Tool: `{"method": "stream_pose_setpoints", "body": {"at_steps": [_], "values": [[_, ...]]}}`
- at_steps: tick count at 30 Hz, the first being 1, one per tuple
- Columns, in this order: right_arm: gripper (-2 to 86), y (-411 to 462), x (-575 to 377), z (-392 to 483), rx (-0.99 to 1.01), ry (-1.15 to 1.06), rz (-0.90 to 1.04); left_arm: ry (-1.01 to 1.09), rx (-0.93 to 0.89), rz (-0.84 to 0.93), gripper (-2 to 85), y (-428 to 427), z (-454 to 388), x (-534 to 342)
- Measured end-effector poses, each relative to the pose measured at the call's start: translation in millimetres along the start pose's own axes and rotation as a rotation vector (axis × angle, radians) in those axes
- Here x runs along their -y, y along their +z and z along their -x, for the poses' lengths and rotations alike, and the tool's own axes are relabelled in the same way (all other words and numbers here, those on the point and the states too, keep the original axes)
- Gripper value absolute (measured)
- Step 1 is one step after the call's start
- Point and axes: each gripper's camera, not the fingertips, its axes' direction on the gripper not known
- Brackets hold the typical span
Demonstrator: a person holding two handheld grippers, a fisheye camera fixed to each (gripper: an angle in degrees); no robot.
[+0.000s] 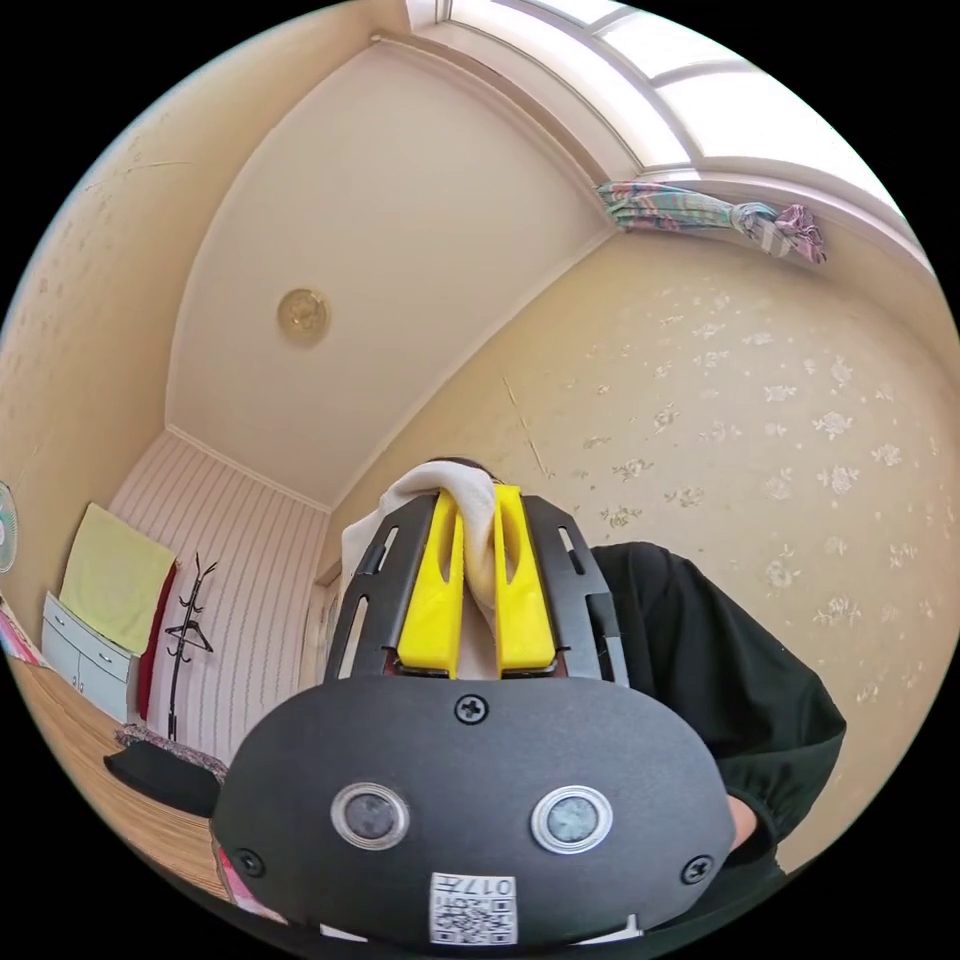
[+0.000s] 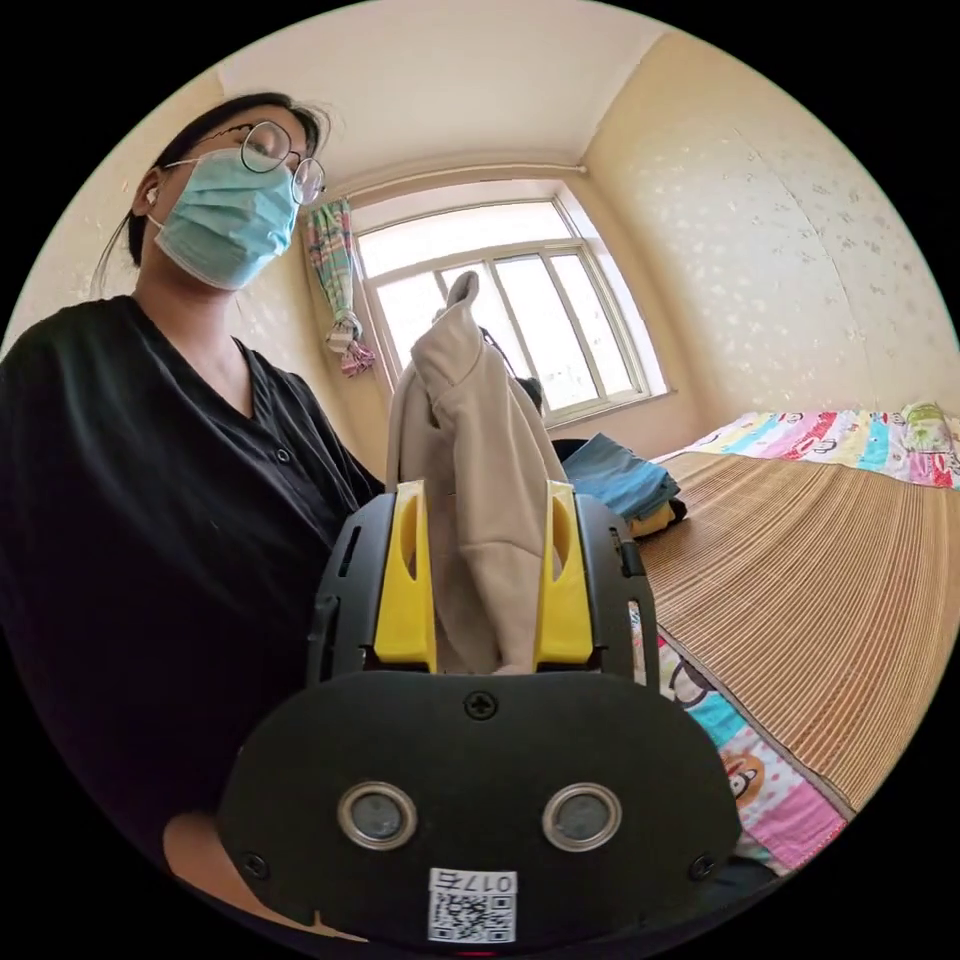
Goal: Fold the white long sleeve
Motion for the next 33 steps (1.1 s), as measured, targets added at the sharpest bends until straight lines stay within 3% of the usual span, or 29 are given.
{"method": "stream_pose_setpoints", "body": {"at_steps": [1,4,7,9,12,14,15,17,20,23,28,30,33], "values": [[15.2,10.8,-3.8,5.4,0.0,0.013,0.006,0.003,0.01,0.007,4.9,4.4,1.3,-0.9],[14.4,55.2,-12.4,6.7,-0.249,0.076,0.201,0.016,-0.022,0.015,4.9,18.0,7.1,-3.6],[7.2,89.2,-15.8,-22.0,-0.485,0.241,0.41,0.0,-0.012,0.038,5.0,33.0,18.6,-4.2],[4.7,74.4,1.7,-27.1,-0.532,0.274,0.324,-0.015,0.019,0.074,5.0,41.7,22.3,1.1],[4.2,23.3,57.1,-11.9,-0.755,0.208,0.093,-0.019,0.134,0.195,5.1,56.7,15.3,21.7],[4.0,-16.2,107.5,26.2,-0.98,0.078,-0.1,-0.016,0.435,0.377,5.2,70.8,2.8,44.5],[4.0,-25.7,117.0,38.0,-1.019,0.062,-0.17,-0.015,0.523,0.423,5.2,75.4,0.5,48.8],[3.9,-48.6,136.5,87.1,-0.995,-0.055,-0.502,-0.036,0.759,0.545,5.0,93.6,5.3,53.9],[3.8,-28.1,154.1,127.4,-1.015,-0.195,-0.645,-0.178,0.831,0.557,4.7,108.1,45.3,26.7],[3.8,-6.8,161.3,157.5,-1.113,-0.251,-0.73,-0.136,0.736,0.486,4.6,127.9,56.4,1.7],[3.8,1.4,180.6,180.5,-1.094,-0.256,-0.718,0.011,0.66,0.372,4.4,178.2,58.5,14.8],[3.9,2.7,202.5,172.0,-1.136,-0.147,-0.66,0.008,0.769,0.402,4.4,202.7,75.6,36.0],[4.0,-5.1,259.5,108.9,-1.17,0.098,-0.477,-0.063,1.175,0.502,4.3,232.7,152.4,79.5]]}}
